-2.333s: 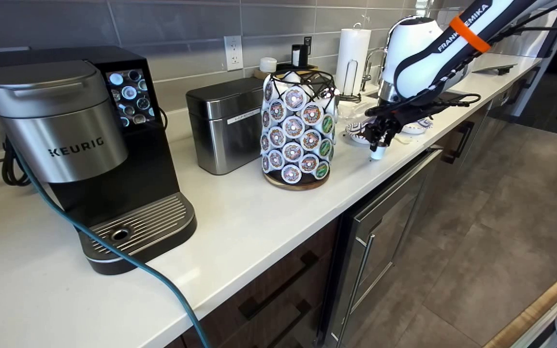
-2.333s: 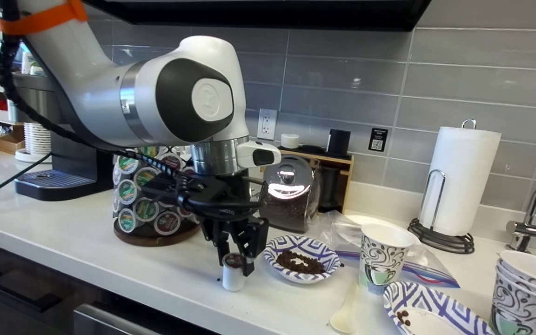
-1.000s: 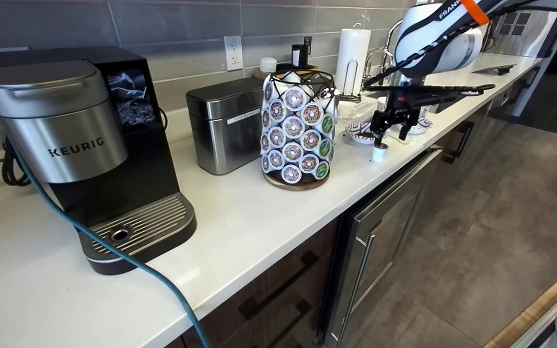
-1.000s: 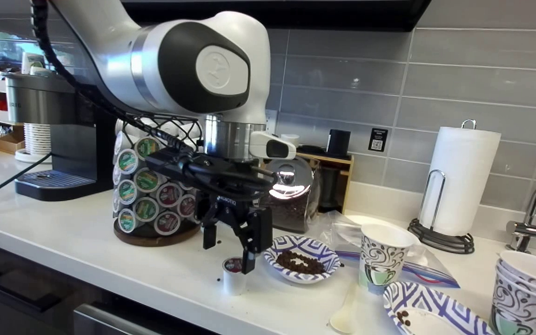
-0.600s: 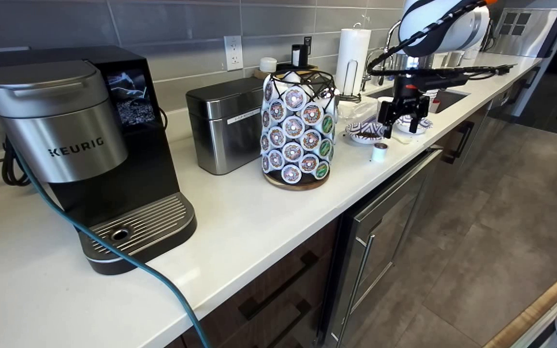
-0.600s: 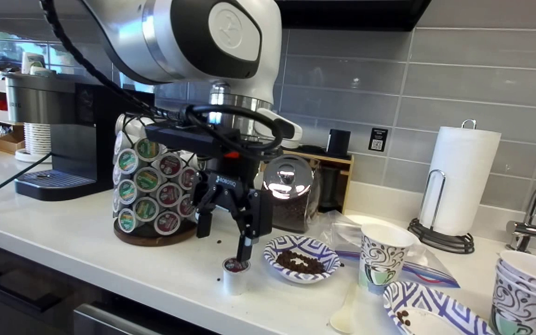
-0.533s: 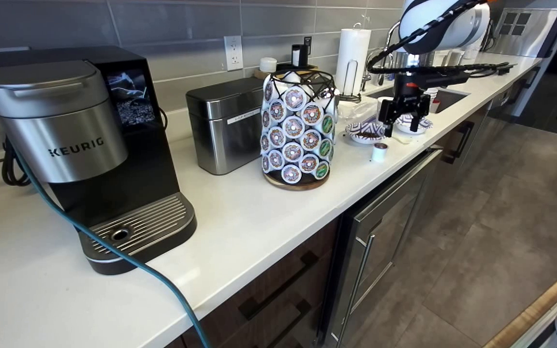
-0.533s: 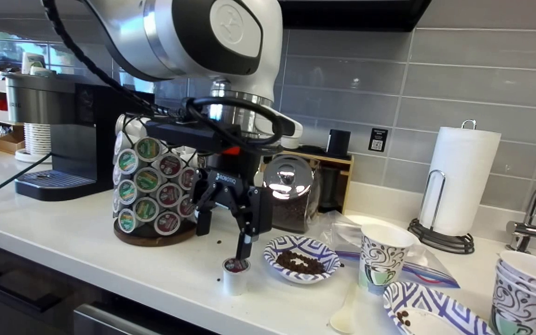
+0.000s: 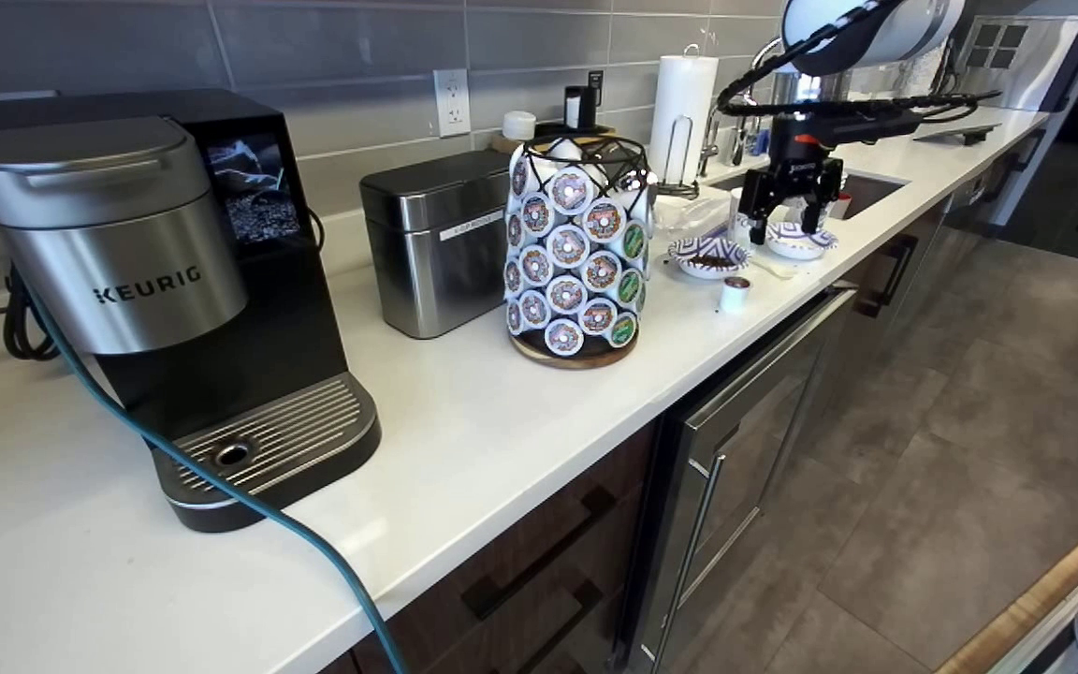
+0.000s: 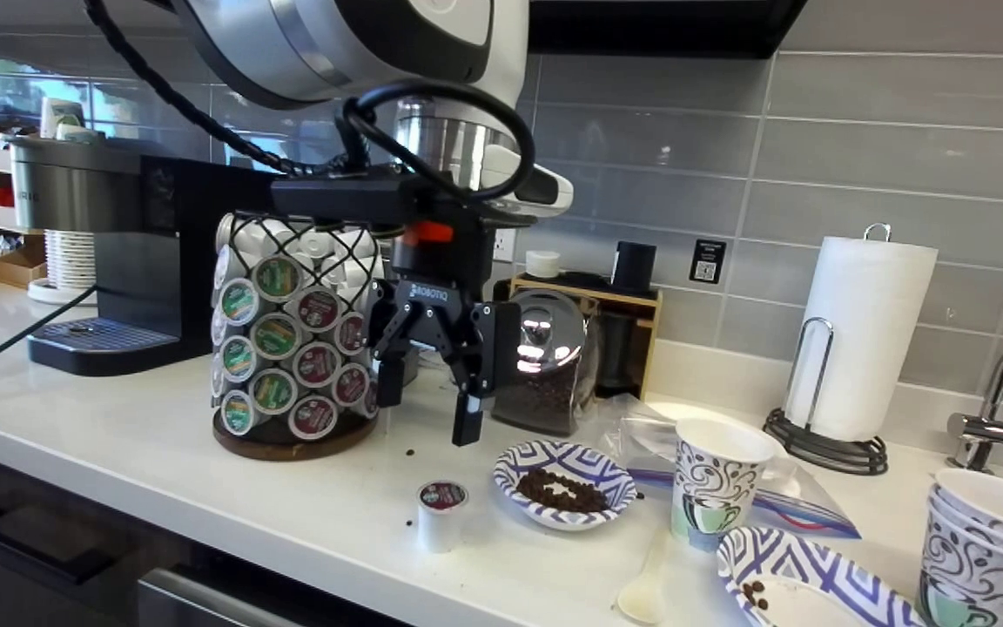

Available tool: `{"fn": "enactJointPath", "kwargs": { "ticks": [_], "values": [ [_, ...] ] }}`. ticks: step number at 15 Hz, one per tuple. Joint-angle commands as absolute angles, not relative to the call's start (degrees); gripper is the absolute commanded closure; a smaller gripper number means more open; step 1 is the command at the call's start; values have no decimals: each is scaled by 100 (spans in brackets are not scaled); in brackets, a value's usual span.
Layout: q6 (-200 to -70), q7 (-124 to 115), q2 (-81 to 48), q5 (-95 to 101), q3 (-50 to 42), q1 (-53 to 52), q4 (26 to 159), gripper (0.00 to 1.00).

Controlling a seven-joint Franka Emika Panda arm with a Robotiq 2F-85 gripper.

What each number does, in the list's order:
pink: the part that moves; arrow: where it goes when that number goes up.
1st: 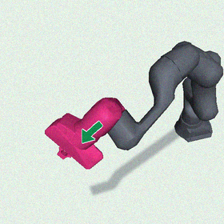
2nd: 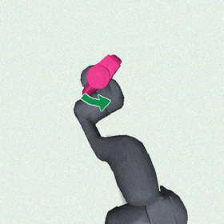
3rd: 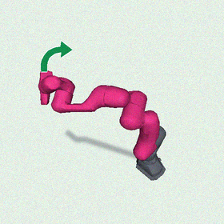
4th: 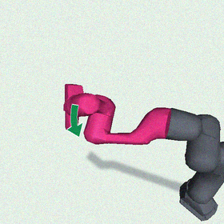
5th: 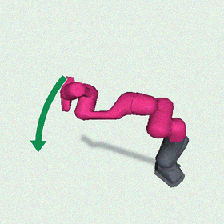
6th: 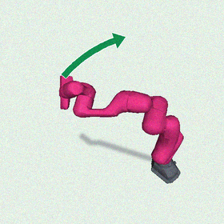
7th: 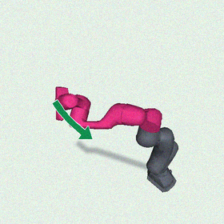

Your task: Take the k-cup off of the rack and put it on the counter

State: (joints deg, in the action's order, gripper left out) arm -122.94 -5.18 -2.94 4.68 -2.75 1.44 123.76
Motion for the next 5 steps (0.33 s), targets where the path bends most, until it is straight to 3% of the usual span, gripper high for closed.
{"fn": "enactJointPath", "kwargs": {
  "ticks": [1, 5],
  "values": [
    [-12241, -579, -245, 532, -254, 162, 12364, 0],
    [-12229, -593, -221, 546, -253, 162, 12358, 0]
  ]
}}
